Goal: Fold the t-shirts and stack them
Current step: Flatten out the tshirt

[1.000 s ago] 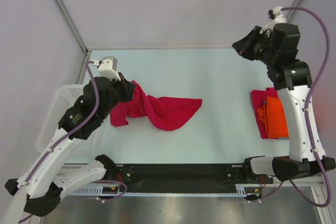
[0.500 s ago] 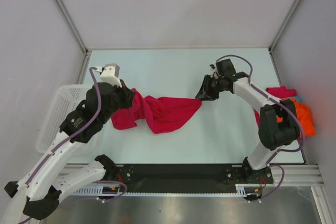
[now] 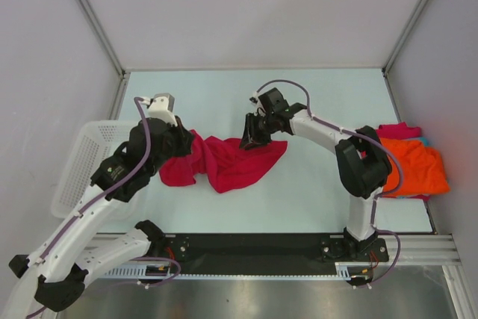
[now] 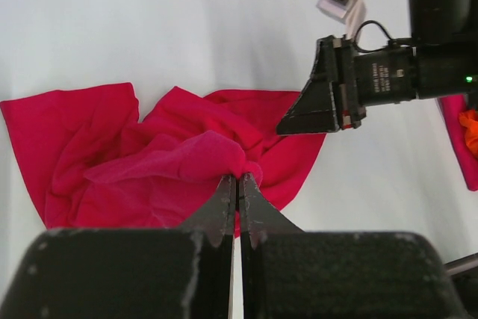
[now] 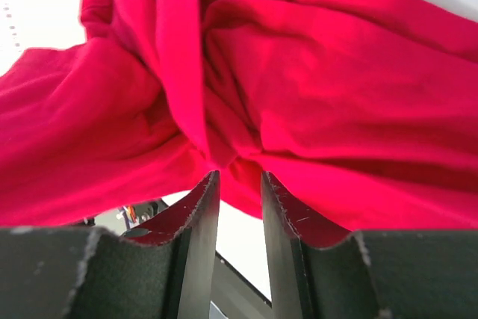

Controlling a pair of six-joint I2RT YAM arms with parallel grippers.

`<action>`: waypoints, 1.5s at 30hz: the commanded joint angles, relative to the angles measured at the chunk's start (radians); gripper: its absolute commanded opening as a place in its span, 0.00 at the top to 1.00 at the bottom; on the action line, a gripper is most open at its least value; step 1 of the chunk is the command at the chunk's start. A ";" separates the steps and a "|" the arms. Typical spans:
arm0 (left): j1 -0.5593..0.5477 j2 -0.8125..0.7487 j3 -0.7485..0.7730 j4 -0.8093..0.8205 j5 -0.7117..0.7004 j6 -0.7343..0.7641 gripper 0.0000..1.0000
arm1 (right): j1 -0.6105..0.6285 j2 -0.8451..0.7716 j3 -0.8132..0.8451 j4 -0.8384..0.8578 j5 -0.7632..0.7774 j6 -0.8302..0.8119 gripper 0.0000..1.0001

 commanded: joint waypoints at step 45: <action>0.059 0.035 -0.011 0.048 0.043 0.024 1.00 | 0.093 0.088 0.118 0.027 0.053 -0.025 1.00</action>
